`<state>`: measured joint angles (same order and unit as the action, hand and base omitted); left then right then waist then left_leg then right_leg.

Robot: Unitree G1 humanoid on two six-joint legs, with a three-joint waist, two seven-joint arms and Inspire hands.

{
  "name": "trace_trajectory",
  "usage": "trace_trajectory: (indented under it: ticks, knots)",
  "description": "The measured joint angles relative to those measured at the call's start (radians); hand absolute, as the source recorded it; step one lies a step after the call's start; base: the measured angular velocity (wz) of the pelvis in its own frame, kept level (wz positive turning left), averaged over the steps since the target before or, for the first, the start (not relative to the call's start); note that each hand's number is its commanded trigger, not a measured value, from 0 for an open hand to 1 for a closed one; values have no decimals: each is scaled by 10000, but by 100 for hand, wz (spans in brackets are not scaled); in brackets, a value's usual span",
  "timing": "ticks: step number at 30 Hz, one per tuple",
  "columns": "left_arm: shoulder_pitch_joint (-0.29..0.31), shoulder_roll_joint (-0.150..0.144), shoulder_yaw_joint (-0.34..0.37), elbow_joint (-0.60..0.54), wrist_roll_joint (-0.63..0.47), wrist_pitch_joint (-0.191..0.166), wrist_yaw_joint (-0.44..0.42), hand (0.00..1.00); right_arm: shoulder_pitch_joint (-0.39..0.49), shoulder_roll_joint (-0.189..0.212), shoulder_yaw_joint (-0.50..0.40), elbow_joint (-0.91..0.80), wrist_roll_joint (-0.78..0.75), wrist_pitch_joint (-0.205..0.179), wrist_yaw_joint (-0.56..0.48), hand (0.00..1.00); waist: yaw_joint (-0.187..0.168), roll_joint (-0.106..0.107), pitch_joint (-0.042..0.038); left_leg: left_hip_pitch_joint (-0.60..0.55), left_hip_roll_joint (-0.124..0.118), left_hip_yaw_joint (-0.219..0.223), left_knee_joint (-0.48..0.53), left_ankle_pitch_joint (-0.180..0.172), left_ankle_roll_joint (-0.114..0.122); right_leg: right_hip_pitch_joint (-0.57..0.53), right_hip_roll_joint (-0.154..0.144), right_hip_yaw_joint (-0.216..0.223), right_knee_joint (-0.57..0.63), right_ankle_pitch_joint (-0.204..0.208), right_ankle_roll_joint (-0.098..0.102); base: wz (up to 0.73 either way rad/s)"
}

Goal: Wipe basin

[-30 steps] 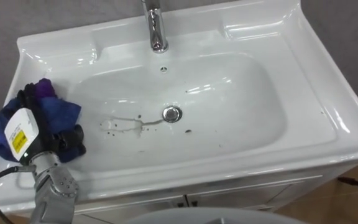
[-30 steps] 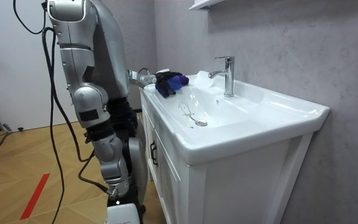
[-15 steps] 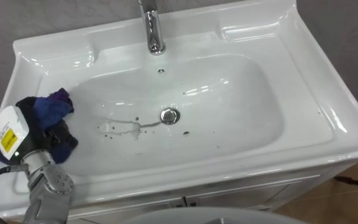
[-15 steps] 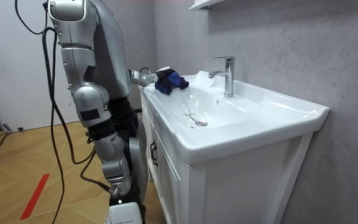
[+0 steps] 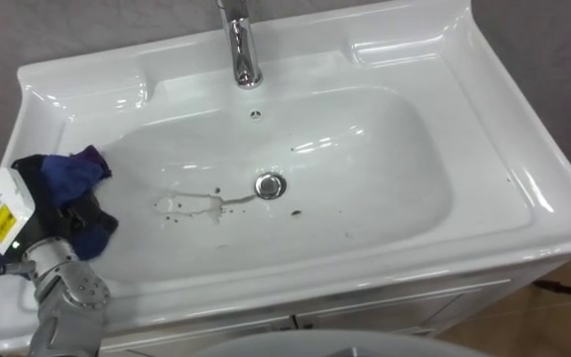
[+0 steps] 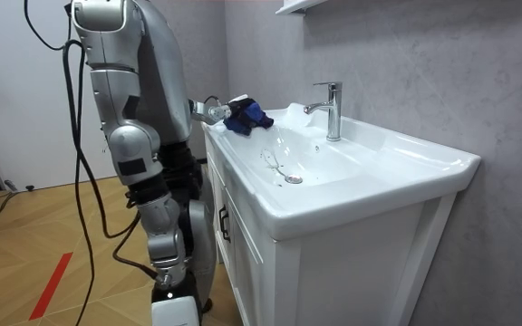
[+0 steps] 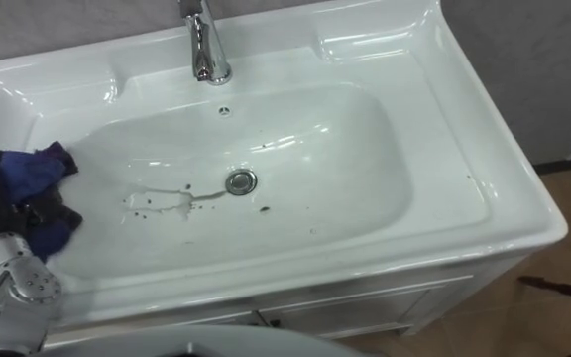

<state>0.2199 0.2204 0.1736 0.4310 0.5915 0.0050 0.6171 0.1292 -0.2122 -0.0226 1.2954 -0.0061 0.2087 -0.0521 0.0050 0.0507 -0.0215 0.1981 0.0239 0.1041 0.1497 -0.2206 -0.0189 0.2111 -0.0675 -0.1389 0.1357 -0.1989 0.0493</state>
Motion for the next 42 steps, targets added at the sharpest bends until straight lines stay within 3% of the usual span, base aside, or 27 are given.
trace_trajectory:
  ticks: [11, 17, 18, 21, 23, 27, 29, 33, 42]
  knots:
    - [-456, -36, 90, 355, -118, 38, -2, 100, -44, 13, 8, -141, 2, -125, -8, 0, -36, -29, 12, -25, -6, -124, 9, 0, 0, 48, -12, -154, 2, 0, 0, 3]
    - [-739, -99, -14, -299, -111, 745, -455, 100, -239, -20, 241, -160, 389, -175, -6, 0, -9, -14, 33, -192, -8, -292, 35, 0, 0, -21, -14, -316, -20, 0, 0, 9]
    - [-731, -105, -15, -574, -105, 940, -612, 100, -332, -1, 360, -130, 419, -218, -6, 0, -33, -35, 63, -259, -15, -360, 63, 0, 0, -34, -20, -386, -30, 0, 0, 20]
    - [-706, -162, -75, -1415, -93, 1124, -990, 100, -417, 123, 411, -153, 523, -570, -22, 0, -56, -159, 274, -501, -37, -598, 183, 0, -1, -77, -31, -597, -84, 0, -1, 22]
    - [-695, -220, -158, -1774, -84, 1139, -1059, 100, -418, 133, 456, -154, 545, -715, -4, 0, -23, -159, 274, -669, -43, -681, 227, 1, -2, -183, -27, -642, -120, 5, -9, 17]
    - [-691, -350, -666, -3174, 134, 1172, -1178, 100, -426, 221, 502, 47, 671, -1286, 106, 0, -129, -308, 363, -1018, -65, -976, 506, -1, -4, -231, -27, -837, -129, 23, -27, 23]
    - [-709, -353, -982, -3785, 179, 1075, -1167, 100, -555, 220, 500, 262, 811, -1385, 88, 0, -252, -280, 369, -1038, -69, -995, 505, -1, -4, -232, -26, -822, -131, 28, -31, 13]
    - [-776, -370, -1271, -4136, 180, 576, -1137, 100, -583, 159, 499, 387, 906, -1590, -43, 0, -430, -98, 249, -969, -63, -907, 475, -1, -4, -208, -27, -814, -169, 28, -31, -10]
    - [-755, -484, -2216, -4509, 327, 505, -1448, 100, -546, 276, 651, 428, 1344, -1737, -225, 0, -569, -194, 248, -815, -45, -731, 310, 0, -4, -220, -15, -549, -175, 28, -31, -7]
